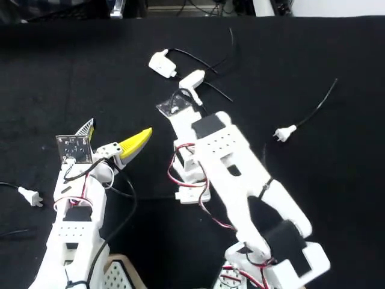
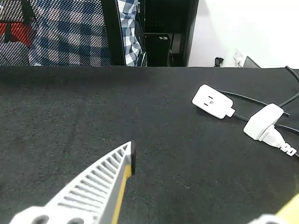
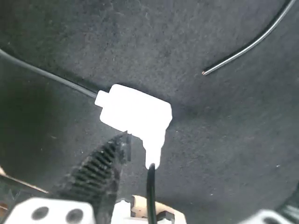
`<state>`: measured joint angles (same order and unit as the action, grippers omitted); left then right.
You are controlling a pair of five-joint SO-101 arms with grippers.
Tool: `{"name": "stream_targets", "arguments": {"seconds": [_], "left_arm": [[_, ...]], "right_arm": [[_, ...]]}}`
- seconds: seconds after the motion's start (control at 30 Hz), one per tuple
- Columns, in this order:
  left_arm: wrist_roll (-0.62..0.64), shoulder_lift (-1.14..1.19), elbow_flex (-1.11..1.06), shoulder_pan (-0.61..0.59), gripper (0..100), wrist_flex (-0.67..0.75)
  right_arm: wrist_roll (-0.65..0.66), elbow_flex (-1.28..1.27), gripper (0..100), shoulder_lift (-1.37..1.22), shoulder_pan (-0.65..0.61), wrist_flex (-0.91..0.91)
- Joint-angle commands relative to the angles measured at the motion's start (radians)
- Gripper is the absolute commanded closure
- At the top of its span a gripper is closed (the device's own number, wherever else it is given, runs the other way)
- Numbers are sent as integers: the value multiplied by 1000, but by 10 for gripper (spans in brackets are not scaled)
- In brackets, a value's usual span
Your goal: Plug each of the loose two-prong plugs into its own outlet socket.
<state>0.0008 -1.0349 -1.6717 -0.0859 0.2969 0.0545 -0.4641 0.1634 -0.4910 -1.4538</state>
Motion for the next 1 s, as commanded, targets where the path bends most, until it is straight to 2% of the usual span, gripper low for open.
{"name": "stream_targets", "arguments": {"seconds": [0.0, 0.23, 0.43, 0.63, 0.73, 0.97], "left_arm": [[5, -14, -22, 8, 478, 0], [5, -14, -22, 7, 478, 0], [3, -14, -22, 5, 478, -3], [3, -14, -22, -33, 478, -8], [-2, -12, -22, -41, 478, -9], [-3, -14, -22, -163, 478, -55]], "right_arm": [[181, 62, 482, 54, -55, -58], [517, 33, 482, 48, -110, -146], [729, -84, 482, 54, -107, -87], [753, -150, 482, 56, -110, 52], [752, -130, 482, 56, -110, 64], [752, -97, 482, 56, -109, 66]]}}
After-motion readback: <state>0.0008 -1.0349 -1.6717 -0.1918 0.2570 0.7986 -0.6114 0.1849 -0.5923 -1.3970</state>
